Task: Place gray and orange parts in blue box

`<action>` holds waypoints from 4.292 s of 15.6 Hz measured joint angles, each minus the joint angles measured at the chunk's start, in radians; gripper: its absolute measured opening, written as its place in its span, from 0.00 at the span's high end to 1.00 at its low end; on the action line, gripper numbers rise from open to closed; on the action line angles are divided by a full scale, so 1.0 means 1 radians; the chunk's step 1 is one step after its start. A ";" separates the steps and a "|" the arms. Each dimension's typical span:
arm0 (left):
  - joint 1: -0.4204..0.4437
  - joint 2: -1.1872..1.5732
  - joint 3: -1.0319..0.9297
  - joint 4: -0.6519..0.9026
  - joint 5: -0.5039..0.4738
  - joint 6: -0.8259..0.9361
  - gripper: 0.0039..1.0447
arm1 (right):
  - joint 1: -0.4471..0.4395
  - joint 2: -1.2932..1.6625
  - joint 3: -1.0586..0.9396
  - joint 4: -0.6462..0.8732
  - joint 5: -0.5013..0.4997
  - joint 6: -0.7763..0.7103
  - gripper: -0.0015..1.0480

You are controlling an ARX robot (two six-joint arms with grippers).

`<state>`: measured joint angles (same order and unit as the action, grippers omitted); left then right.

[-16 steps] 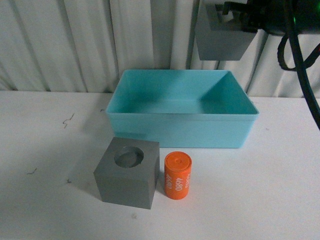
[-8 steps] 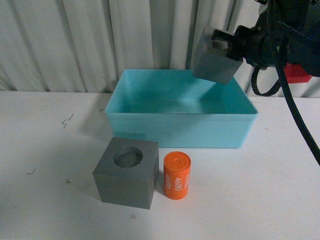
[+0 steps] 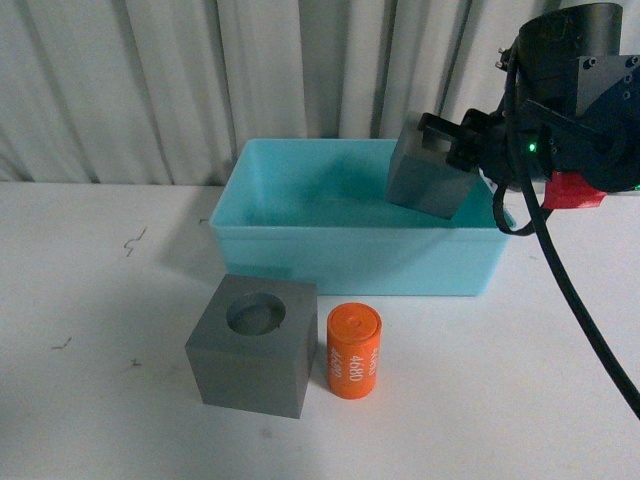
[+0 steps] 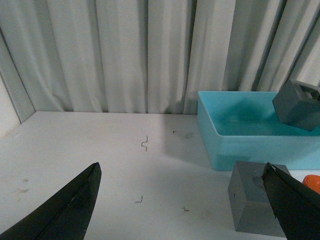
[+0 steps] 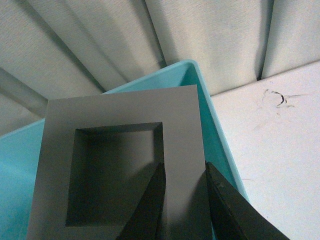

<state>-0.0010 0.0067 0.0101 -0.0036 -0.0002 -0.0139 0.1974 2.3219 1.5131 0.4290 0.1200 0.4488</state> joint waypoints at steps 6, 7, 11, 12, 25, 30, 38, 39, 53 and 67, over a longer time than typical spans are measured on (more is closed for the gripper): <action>0.000 0.000 0.000 0.000 0.000 0.000 0.06 | -0.003 -0.003 -0.001 0.013 0.021 -0.001 0.49; 0.000 0.000 0.000 0.000 0.000 0.000 0.06 | -0.008 -0.021 -0.028 0.029 0.023 -0.001 0.39; 0.000 0.000 0.000 0.000 0.000 0.000 0.06 | -0.082 -0.363 -0.361 0.224 0.006 -0.120 0.07; 0.000 0.000 0.000 0.000 0.000 0.000 0.06 | -0.118 -0.513 -0.496 0.256 -0.014 -0.167 0.06; 0.000 0.000 0.000 0.000 0.000 0.000 0.06 | -0.221 -1.085 -1.357 0.653 -0.126 -0.428 0.69; 0.000 0.000 0.000 0.000 0.000 0.000 0.06 | -0.192 -1.372 -1.463 0.453 -0.120 -0.444 0.98; 0.000 0.000 0.000 0.000 0.000 0.000 0.06 | -0.192 -1.791 -1.501 0.095 -0.120 -0.444 0.98; 0.000 0.000 0.000 0.000 0.000 0.000 0.06 | -0.192 -1.835 -1.501 0.055 -0.120 -0.444 0.98; 0.000 0.000 0.000 0.000 -0.001 0.000 0.06 | -0.193 -2.314 -1.501 -0.431 -0.120 -0.444 0.98; -0.095 0.427 0.238 -0.360 0.206 -0.165 0.06 | -0.198 -2.318 -1.501 -0.432 -0.120 -0.446 0.06</action>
<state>-0.0956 0.4335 0.2478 -0.3634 0.2058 -0.1787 -0.0002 0.0036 0.0120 -0.0032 0.0002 0.0025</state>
